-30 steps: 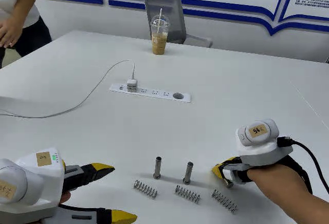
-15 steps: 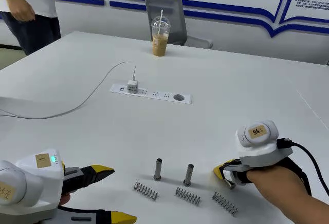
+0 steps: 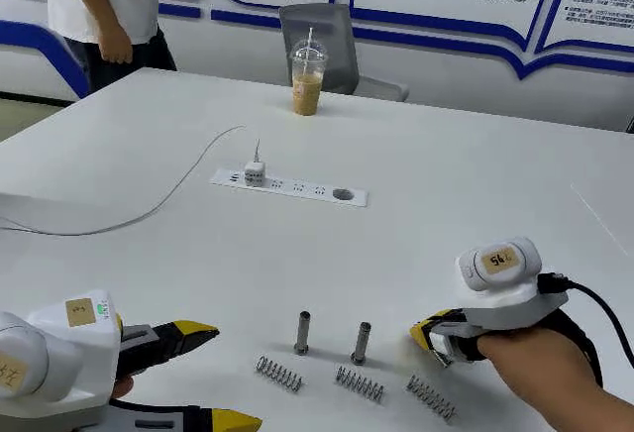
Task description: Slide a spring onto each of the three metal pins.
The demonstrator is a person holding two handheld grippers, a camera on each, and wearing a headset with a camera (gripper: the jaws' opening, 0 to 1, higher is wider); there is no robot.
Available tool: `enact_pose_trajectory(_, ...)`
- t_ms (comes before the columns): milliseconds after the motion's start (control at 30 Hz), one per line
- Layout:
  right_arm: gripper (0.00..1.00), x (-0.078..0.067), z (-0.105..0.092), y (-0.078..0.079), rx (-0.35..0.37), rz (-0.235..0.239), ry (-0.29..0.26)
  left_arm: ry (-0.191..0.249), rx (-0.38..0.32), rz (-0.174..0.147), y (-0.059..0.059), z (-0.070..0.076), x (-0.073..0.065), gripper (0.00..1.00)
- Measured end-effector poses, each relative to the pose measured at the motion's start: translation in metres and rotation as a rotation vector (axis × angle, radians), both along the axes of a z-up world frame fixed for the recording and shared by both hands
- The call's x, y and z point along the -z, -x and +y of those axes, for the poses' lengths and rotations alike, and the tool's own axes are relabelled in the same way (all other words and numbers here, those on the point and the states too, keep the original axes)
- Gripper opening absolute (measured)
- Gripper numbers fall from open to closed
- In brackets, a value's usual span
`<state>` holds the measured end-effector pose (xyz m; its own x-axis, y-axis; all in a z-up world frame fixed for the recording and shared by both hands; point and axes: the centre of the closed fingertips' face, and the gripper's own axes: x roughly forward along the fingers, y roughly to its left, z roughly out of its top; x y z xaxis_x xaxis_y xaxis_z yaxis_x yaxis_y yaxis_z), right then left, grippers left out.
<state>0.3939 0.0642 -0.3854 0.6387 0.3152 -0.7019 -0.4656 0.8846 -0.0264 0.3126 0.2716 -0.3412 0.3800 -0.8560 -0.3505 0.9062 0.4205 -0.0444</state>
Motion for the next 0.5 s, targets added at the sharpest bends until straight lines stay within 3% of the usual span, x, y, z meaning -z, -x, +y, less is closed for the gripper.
enact_pose_trajectory(500, 0.09, -0.022, 0.001, 0.018, -0.005, -0.062, -0.015, 0.004, 0.011, -0.020, 0.003, -0.004, -0.008, 0.67)
